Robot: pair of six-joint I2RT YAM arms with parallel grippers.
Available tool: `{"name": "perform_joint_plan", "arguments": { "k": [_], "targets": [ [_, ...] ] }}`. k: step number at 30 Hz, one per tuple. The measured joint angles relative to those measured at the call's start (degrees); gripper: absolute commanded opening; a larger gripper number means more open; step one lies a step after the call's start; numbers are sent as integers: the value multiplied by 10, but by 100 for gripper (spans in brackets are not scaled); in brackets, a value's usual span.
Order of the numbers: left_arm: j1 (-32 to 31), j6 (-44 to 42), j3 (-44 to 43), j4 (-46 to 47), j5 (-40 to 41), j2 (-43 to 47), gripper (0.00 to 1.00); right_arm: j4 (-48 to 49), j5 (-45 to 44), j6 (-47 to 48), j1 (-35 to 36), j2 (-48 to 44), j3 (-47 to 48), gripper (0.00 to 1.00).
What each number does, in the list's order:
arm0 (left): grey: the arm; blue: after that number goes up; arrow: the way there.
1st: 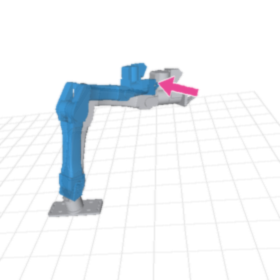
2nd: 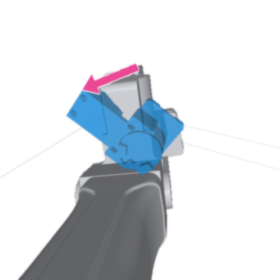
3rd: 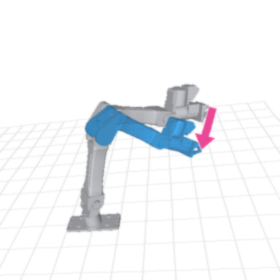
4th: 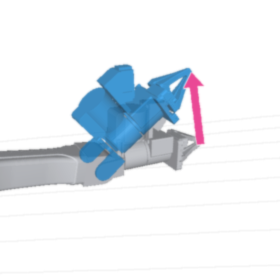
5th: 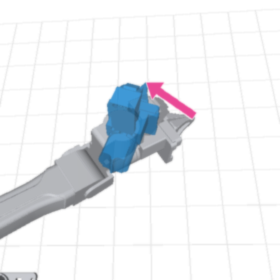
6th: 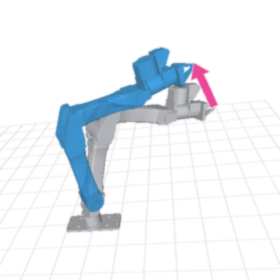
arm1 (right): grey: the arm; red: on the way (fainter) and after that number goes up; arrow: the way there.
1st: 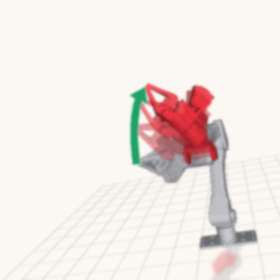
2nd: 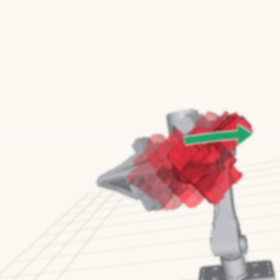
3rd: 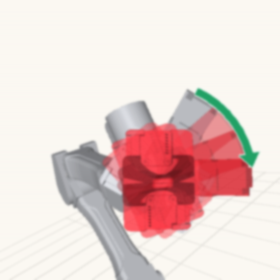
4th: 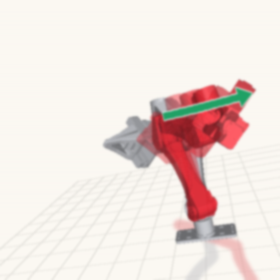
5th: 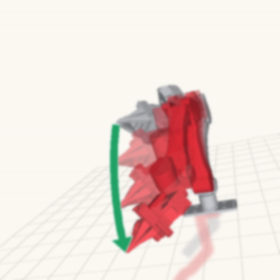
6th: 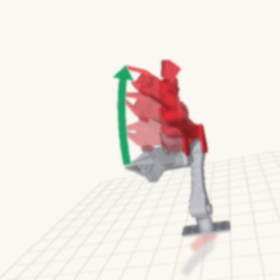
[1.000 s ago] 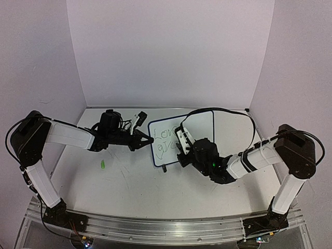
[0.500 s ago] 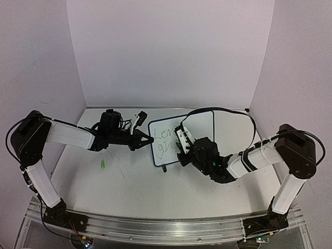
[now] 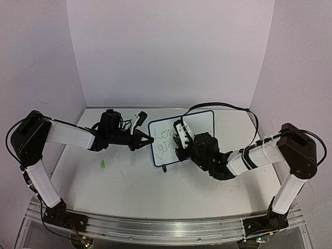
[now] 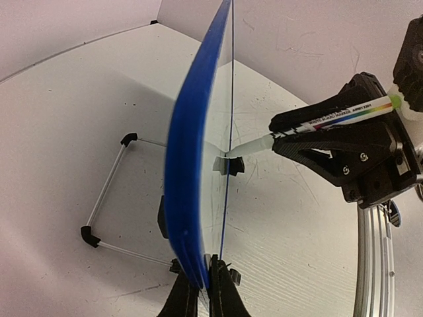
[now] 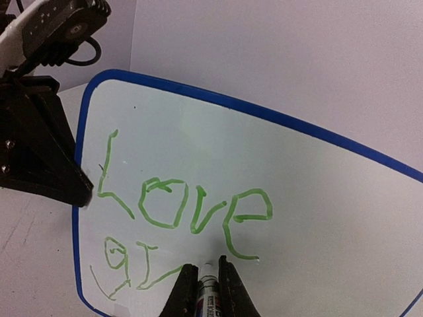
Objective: Write a sentence on the whiteboard
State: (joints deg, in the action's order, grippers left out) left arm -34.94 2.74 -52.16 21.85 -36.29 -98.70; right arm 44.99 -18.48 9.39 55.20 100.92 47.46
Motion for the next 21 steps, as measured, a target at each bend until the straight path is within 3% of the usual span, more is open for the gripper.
{"name": "perform_joint_plan", "arguments": {
  "k": [21],
  "targets": [
    [1,1,0,-4,2,0,0,0,16,-30,0,10,8,0]
  ]
}}
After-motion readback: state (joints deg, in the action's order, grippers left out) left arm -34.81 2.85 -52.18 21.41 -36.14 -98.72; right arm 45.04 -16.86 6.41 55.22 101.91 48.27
